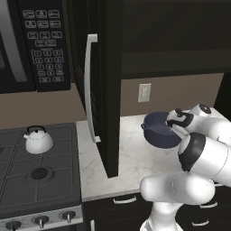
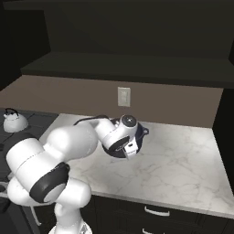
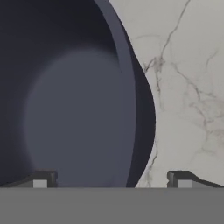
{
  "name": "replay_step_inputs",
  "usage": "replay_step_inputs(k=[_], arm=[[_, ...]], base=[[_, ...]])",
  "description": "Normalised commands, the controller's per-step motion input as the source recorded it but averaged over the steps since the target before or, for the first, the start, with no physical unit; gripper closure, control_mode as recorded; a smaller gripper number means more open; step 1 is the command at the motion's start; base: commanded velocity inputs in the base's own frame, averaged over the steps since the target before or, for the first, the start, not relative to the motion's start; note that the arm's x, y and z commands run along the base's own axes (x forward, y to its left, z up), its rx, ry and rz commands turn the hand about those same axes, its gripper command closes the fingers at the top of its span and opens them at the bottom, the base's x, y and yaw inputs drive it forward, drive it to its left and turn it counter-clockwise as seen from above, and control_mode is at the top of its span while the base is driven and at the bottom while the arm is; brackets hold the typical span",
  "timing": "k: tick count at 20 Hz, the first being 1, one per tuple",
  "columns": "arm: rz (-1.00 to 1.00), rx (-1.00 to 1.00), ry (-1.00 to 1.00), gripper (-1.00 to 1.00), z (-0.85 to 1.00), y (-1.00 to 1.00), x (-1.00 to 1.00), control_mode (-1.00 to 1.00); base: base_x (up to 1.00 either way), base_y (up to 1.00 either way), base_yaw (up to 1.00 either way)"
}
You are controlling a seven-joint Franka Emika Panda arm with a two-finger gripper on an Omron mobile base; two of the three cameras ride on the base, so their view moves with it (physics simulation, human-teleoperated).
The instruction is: Pick the kettle from the cabinet and place it on a stove burner. Then pick the pot from the counter and place it on another stove burner. Finally, turn both burners on.
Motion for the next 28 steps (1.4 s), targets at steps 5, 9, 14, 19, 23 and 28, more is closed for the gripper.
replay_step_inputs(k=[5, 9, 14, 19, 23, 28], arm=[[0.0, 0.0, 0.0, 1.0, -0.07, 0.0, 0.07, -1.0], [0.0, 0.0, 0.0, 1.0, -0.07, 0.0, 0.05, -1.0], [0.0, 0.0, 0.03, 1.0, -0.05, 0.0, 0.0, -1.0], [0.0, 0.0, 0.03, 1.0, -0.08, 0.0, 0.0, -1.0], [0.0, 0.0, 0.0, 1.0, -0.01, 0.0, 0.0, -1.0], [0.0, 0.0, 0.0, 1.0, 0.03, -0.03, -0.05, -1.0]], base=[[0.0, 0.0, 0.0], [0.0, 0.0, 0.0], [0.0, 0.0, 0.0], [0.0, 0.0, 0.0], [0.0, 0.0, 0.0], [0.0, 0.0, 0.0]])
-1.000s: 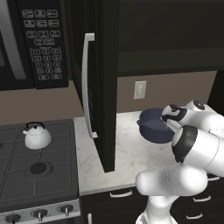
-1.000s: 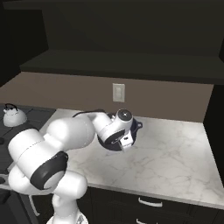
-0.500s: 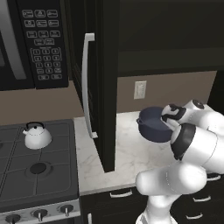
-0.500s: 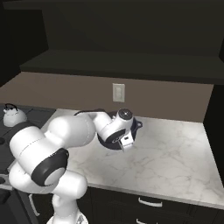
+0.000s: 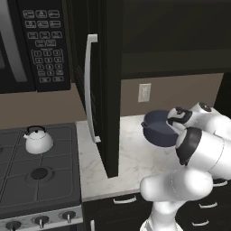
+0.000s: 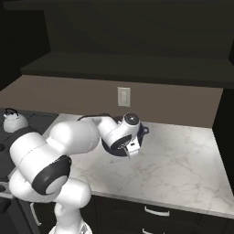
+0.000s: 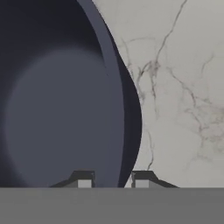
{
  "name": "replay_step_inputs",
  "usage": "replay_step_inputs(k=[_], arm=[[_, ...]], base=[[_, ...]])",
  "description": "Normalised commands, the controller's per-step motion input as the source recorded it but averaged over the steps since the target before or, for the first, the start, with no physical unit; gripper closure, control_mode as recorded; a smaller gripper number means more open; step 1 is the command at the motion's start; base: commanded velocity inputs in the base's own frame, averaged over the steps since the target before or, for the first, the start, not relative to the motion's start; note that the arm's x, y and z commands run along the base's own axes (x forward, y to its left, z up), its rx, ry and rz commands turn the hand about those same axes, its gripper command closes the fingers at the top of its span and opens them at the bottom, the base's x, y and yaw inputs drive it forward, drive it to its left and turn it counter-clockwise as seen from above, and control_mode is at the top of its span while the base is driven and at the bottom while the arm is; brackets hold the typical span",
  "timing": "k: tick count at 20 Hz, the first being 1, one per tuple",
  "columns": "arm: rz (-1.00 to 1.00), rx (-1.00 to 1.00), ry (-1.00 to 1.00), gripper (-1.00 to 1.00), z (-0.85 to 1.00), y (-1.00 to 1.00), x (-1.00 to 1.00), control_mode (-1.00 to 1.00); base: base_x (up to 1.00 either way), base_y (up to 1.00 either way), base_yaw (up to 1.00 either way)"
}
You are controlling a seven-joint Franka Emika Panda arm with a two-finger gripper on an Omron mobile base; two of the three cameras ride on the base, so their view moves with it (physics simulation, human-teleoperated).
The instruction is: Pick the kettle from the cabinet and place it on a stove burner. Then pick the pot from the counter and place it on another stove burner. Finally, turn both burners on.
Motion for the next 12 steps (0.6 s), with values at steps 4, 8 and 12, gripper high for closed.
replay_step_inputs(k=[4, 8, 12], arm=[[0.0, 0.0, 0.0, 1.0, 0.13, -0.07, -0.2, -1.0], [0.0, 0.0, 0.0, 1.0, 0.14, -0.13, -0.32, -1.0], [-0.01, 0.0, 0.0, 1.0, 0.19, -0.14, -0.33, -1.0]], base=[[0.0, 0.0, 0.0], [0.0, 0.0, 0.0], [0.0, 0.0, 0.0]])
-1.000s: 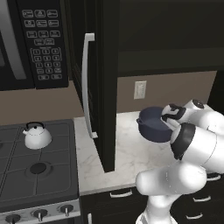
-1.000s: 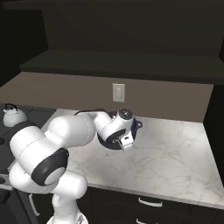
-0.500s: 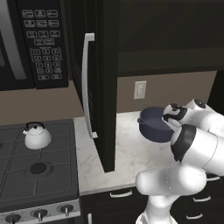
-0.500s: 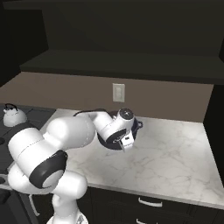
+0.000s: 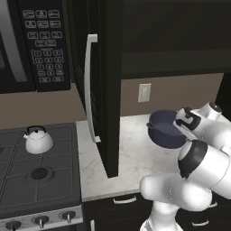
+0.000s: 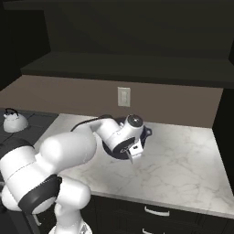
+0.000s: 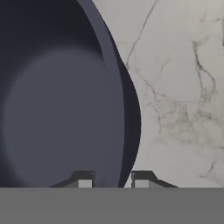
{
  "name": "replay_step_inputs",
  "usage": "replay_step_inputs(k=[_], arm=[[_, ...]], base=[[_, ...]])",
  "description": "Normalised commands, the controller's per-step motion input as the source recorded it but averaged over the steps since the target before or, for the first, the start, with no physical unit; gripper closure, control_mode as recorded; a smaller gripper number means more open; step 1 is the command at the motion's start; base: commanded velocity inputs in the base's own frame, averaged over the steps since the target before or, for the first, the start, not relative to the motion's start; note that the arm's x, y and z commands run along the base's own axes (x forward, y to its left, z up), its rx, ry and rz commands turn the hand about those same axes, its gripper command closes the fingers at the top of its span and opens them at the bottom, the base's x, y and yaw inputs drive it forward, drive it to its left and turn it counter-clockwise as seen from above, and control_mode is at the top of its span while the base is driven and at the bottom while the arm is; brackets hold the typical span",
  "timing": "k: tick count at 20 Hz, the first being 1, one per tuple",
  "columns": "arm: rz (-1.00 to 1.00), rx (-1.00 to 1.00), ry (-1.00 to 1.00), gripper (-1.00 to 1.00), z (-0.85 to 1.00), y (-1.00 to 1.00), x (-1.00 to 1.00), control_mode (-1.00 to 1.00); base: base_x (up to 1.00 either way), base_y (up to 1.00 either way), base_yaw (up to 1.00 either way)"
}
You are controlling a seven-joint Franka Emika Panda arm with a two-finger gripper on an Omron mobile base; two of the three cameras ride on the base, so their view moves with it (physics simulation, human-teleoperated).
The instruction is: Pick the kettle from the cabinet and place it on a stove burner. Then pick the pot from the counter and place it on another stove burner. Finally, turn both burners on.
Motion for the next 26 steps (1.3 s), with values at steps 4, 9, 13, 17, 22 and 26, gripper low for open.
replay_step_inputs(k=[4, 9, 13, 17, 22, 26], arm=[[-0.02, 0.0, 0.0, 1.0, 0.29, -0.08, -0.35, -1.0], [-0.02, 0.0, 0.0, 1.0, 0.36, -0.02, -0.37, -1.0], [-0.02, 0.0, 0.0, 1.0, 0.41, 0.0, -0.38, -1.0], [-0.02, 0.0, 0.0, 1.0, 0.35, 0.0, -0.37, -1.0], [-0.03, 0.0, 0.0, 1.0, 0.32, 0.0, -0.39, -1.0], [-0.02, 0.0, 0.0, 1.0, 0.3, 0.0, -0.41, -1.0]], base=[[0.0, 0.0, 0.0], [0.0, 0.0, 0.0], [0.0, 0.0, 0.0], [0.0, 0.0, 0.0], [0.0, 0.0, 0.0], [0.0, 0.0, 0.0]])
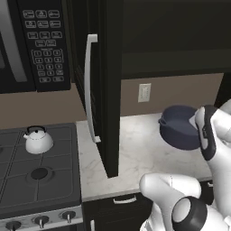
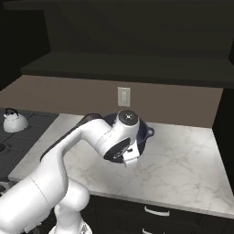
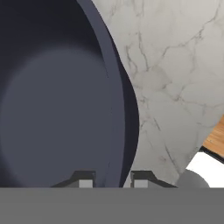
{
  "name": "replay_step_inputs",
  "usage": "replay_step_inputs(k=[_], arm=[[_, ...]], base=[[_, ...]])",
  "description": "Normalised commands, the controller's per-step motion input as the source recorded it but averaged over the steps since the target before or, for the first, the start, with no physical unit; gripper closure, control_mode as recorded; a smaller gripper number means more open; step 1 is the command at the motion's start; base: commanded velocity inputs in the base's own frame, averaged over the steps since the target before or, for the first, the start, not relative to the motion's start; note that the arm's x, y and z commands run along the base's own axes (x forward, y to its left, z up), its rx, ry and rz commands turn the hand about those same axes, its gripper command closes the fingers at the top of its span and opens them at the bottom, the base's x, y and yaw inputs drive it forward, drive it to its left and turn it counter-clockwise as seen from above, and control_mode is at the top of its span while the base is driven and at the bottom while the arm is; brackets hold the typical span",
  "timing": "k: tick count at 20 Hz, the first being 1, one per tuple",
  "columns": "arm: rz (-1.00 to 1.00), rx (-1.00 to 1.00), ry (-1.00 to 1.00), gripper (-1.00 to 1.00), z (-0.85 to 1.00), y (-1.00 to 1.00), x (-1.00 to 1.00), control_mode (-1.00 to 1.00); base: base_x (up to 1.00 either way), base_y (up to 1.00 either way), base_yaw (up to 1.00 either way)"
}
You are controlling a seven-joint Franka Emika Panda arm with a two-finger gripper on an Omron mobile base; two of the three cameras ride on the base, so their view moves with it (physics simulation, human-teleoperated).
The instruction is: Pick the kettle from the cabinet and place it on a stove burner. Then pick the pot from the counter and place it on another stove burner. Finally, turn both burners on.
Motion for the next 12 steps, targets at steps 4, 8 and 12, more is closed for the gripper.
replay_step_inputs(k=[4, 8, 12], arm=[[-0.02, 0.0, -0.01, 1.0, 0.32, 0.0, -0.43, -1.0], [-0.02, -0.01, -0.01, 1.0, 0.35, 0.0, -0.46, -1.0], [-0.02, -0.01, -0.02, 1.0, 0.33, 0.0, -0.5, -1.0]], base=[[0.0, 0.0, 0.0], [0.0, 0.0, 0.0], [0.0, 0.0, 0.0]])
